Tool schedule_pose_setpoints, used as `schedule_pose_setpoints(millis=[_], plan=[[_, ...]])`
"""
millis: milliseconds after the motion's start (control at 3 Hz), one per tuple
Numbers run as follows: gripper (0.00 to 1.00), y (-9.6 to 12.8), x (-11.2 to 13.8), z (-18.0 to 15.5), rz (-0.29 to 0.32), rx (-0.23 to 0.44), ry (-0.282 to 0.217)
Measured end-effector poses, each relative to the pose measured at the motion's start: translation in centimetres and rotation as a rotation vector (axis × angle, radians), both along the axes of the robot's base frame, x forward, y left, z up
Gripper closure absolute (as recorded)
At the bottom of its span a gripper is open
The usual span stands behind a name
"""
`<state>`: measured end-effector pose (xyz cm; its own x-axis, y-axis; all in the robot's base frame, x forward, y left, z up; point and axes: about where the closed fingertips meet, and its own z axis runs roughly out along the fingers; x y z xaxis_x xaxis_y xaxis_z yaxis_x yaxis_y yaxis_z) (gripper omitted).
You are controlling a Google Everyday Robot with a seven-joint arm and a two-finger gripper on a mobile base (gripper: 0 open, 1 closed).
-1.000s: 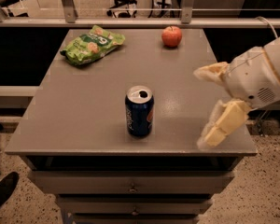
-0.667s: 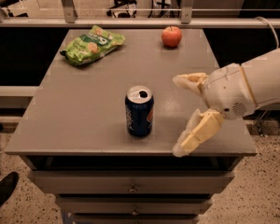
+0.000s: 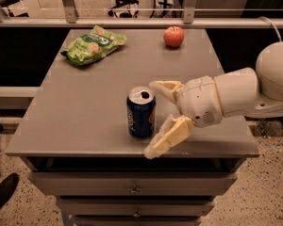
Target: Pick pepsi can
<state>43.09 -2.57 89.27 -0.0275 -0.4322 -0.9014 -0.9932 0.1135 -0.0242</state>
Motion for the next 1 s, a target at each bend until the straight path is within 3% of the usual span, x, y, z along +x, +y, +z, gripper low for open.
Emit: schedule_pose_setpoints(millis=[667, 1000], plan=[[0.00, 3.5, 1.2, -2.3, -0.015, 0.152, 0.048], [0.15, 4.0, 2.1, -2.8, -0.038, 0.201, 0.049]])
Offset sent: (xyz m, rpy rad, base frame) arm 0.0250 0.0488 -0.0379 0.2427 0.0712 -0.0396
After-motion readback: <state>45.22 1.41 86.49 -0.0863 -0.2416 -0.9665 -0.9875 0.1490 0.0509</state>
